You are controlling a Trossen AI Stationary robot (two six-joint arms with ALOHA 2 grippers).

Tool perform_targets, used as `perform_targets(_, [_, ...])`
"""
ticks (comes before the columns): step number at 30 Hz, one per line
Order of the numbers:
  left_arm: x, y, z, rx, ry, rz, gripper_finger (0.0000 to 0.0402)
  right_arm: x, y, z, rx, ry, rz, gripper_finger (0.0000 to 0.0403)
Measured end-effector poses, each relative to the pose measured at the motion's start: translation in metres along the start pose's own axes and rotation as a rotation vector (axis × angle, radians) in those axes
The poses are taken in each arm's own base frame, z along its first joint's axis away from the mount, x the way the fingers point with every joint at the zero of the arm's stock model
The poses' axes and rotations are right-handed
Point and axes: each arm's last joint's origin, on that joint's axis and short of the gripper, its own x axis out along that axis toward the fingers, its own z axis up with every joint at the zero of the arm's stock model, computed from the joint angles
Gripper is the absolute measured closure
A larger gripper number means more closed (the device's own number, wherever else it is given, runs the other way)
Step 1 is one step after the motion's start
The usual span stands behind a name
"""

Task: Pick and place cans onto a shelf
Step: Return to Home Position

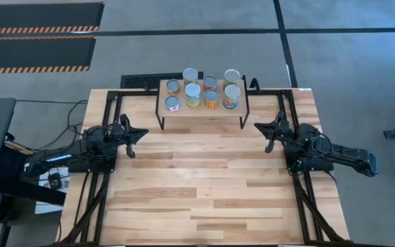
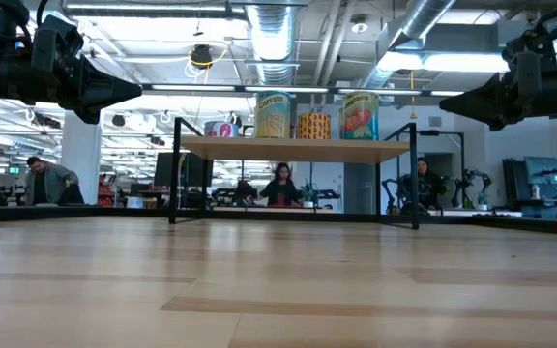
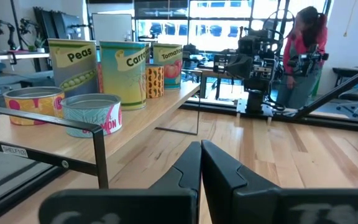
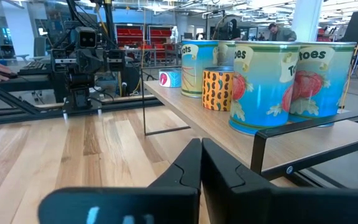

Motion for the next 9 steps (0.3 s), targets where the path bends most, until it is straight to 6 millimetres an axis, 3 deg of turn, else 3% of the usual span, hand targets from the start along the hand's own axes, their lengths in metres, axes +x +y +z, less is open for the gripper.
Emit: perform_targets(9, [0.0000, 0.0000, 0.0000, 0.002, 0.000, 0.000, 0.0401, 0.0000, 0.0000, 0.0000, 0.000, 0.000, 0.000, 0.0375])
